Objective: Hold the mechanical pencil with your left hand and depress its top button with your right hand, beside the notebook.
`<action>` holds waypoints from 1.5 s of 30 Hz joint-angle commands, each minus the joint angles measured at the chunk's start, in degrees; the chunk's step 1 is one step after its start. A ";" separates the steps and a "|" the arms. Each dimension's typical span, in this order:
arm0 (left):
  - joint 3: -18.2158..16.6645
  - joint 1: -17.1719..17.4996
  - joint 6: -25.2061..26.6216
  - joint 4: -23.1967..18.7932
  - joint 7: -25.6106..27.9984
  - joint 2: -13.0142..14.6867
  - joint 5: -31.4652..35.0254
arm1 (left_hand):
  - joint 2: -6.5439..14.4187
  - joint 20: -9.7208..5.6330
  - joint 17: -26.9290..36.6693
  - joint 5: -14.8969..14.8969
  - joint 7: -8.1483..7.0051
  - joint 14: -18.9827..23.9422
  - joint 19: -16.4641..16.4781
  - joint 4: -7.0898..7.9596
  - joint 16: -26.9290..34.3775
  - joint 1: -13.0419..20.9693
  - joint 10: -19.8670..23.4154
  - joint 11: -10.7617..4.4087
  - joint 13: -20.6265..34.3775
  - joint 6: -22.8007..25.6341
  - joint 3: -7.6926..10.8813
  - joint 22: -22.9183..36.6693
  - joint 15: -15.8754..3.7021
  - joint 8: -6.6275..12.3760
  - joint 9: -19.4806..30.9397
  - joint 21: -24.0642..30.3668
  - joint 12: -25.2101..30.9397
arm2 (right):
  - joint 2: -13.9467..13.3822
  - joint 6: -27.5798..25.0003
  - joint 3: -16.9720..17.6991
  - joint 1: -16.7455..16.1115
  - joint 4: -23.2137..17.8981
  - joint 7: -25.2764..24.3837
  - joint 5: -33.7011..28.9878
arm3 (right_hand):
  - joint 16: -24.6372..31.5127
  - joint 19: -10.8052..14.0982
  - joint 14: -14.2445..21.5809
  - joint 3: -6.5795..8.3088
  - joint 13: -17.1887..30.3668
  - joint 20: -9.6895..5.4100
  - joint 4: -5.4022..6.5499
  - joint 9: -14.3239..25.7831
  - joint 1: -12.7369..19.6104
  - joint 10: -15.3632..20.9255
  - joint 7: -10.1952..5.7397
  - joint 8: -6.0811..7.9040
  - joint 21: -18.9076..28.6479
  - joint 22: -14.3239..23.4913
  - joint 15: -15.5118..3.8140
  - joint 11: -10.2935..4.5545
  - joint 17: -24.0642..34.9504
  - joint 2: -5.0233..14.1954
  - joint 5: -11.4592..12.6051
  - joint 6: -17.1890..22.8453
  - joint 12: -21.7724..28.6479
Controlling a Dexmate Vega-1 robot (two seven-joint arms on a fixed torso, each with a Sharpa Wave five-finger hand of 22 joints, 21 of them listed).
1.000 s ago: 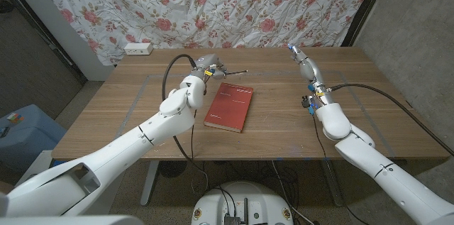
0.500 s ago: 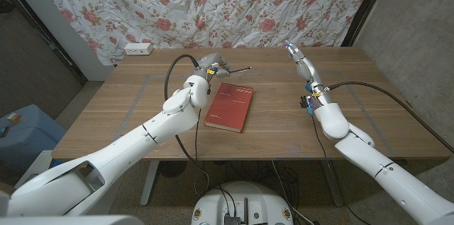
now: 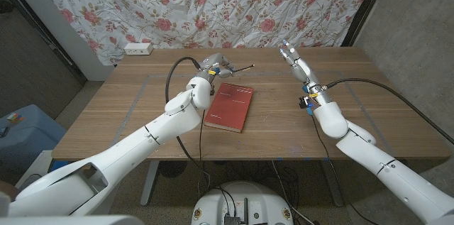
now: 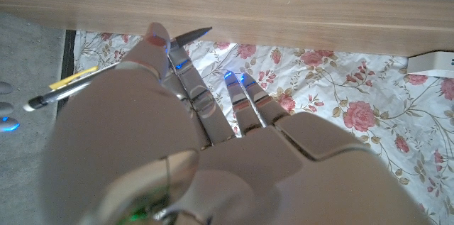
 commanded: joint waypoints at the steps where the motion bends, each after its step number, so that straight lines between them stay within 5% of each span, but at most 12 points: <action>1: -0.34 0.77 -1.59 0.77 3.34 -1.53 -3.69 | 0.56 -3.39 0.15 0.29 0.23 0.50 0.27 0.08 -0.14 0.25 0.38 0.05 0.08 -0.08 -0.36 0.28 -9.57 0.00 0.11 0.05 0.53 | -2.63 -5.60 -1.46 0.36 -1.66 -1.41 -8.82 | 0.78 1.75 1.71 -0.07 0.30 -0.07 -0.37 0.20 -0.36 -0.15 -0.17 0.45 0.58 0.33 -0.25 0.15 0.41 -0.42 0.10 -1.72 0.06; 23: -0.65 0.53 -3.52 2.83 6.95 -3.59 -8.66 | 0.71 -3.16 0.17 0.34 0.32 0.70 0.51 0.09 -0.09 0.38 0.32 0.05 0.12 -0.03 -0.61 0.29 -9.51 -0.13 0.12 0.10 0.50 | -3.43 -5.68 -4.09 0.90 0.01 -7.52 -13.76 | 0.80 2.07 1.65 -0.48 0.47 0.06 -0.51 0.35 -1.09 -0.92 -0.11 1.38 0.09 0.37 0.81 1.59 1.02 -0.59 0.39 -1.87 -0.05; 45: 0.90 -2.41 -3.82 5.99 7.12 -4.72 -10.36 | 0.75 -3.04 0.15 0.38 0.46 0.85 1.07 0.07 -0.10 0.49 0.47 0.05 0.16 -0.03 -0.89 0.31 -9.45 -0.24 0.14 0.27 0.54 | -2.72 -6.22 -7.19 2.97 1.34 -7.43 -15.86 | 0.41 0.61 0.49 -0.56 0.47 0.45 -0.29 0.38 -1.75 -2.47 -0.24 1.59 -0.74 0.34 1.75 2.62 1.62 0.13 0.83 -1.33 -0.33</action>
